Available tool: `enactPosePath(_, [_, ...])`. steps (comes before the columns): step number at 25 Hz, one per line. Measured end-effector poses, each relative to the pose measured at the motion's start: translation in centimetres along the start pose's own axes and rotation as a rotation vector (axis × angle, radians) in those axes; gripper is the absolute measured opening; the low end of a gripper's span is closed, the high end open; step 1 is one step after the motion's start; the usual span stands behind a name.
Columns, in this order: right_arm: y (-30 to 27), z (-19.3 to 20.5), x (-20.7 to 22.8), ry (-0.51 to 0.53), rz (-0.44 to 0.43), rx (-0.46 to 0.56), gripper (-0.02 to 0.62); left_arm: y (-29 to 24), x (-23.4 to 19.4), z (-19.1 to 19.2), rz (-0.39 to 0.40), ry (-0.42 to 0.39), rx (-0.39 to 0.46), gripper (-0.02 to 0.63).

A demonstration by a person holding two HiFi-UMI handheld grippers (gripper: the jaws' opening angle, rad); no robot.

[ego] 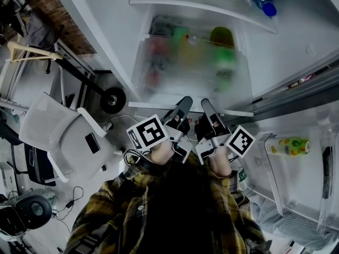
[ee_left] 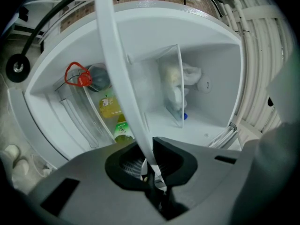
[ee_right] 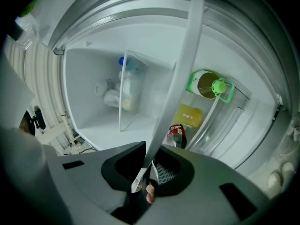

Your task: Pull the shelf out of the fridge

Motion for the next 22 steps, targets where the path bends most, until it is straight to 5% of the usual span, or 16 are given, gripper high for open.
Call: enactPosePath(22, [-0.12, -0.21, -0.01, -0.005, 0.008, 0.000, 0.058, -0.19, 0.07, -0.06, 0.001, -0.001, -0.003, 0.044])
Point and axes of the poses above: the fingertips, and each gripper's own axes: y backward along the fingers, x to its right, z out of its underside, the point moved 4 cm from there along y, backward along the fingers, and after that the axes turned 4 degrees about y, right-handed, at the moved point
